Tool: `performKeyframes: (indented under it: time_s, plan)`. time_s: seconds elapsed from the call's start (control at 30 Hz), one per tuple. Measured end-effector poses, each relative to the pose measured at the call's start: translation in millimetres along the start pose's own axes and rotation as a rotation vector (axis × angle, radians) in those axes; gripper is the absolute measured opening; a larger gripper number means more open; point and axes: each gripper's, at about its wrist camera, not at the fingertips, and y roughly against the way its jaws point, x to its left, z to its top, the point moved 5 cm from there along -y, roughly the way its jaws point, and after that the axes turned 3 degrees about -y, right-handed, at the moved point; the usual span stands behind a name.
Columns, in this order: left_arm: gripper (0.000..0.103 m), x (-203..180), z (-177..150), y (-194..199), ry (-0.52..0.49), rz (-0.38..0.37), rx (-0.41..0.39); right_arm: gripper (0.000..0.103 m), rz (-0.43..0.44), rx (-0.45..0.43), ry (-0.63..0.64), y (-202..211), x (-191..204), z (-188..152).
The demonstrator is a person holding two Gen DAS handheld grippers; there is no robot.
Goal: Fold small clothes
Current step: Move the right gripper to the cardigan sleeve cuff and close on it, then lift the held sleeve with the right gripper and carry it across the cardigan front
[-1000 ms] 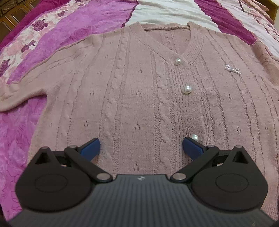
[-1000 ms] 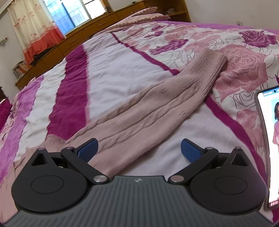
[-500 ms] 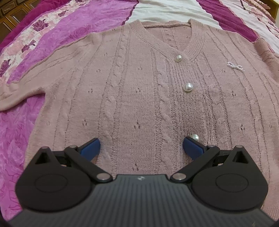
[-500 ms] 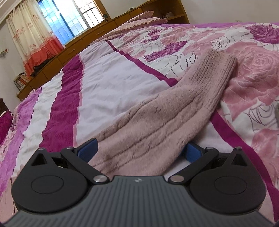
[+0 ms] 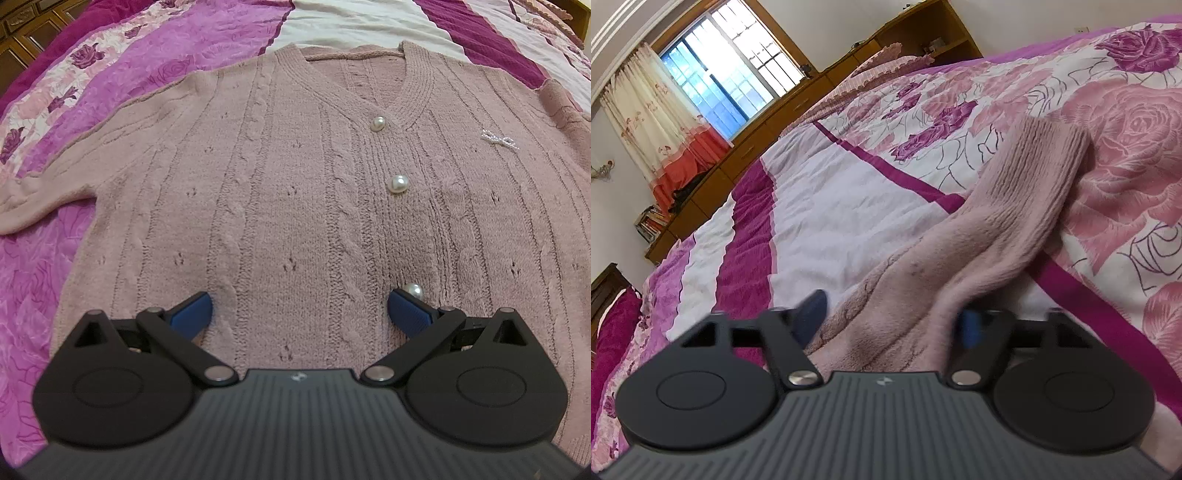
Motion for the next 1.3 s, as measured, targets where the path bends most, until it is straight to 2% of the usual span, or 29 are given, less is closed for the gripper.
performKeyframes:
  time_s: [0.07, 0.13, 0.17, 0.23, 0.47, 0.73, 1.03, 1.3]
  plan:
    - [0.103, -0.3, -0.1, 0.2, 0.000, -0.001, 0.000, 0.044, 0.002, 0.000, -0.002, 1.8, 0.6, 1.1]
    - [0.103, 0.3, -0.1, 0.4, 0.001, -0.002, -0.001, 0.028, 0.014, 0.000, 0.002, 5.6, 2.3, 1.4]
    - [0.103, 0.4, -0.1, 0.5, 0.001, -0.002, -0.002, 0.022, 0.021, -0.003, 0.005, 8.9, 3.7, 1.4]
    - [0.103, 0.0, -0.4, 0.7, 0.002, -0.001, -0.005, 0.016, 0.037, -0.016, 0.017, 17.1, 7.7, 2.5]
    - [0.103, 0.2, -1.2, 1.4, 0.003, -0.003, -0.013, 0.014, 0.069, -0.105, 0.094, 61.8, 27.3, 9.3]
    - [0.103, 1.1, -2.4, 2.4, -0.004, -0.012, -0.029, 0.014, 0.082, -0.174, 0.104, 109.7, 42.3, 12.3]
    - [0.103, 4.4, -1.8, 1.9, -0.013, -0.037, -0.035, 0.014, 0.169, -0.186, 0.096, 155.1, 81.9, -9.3]
    - [0.103, 15.8, -0.4, 11.0, -0.006, -0.078, -0.040, 0.014, 0.212, -0.164, 0.171, 182.0, 136.3, -38.1]
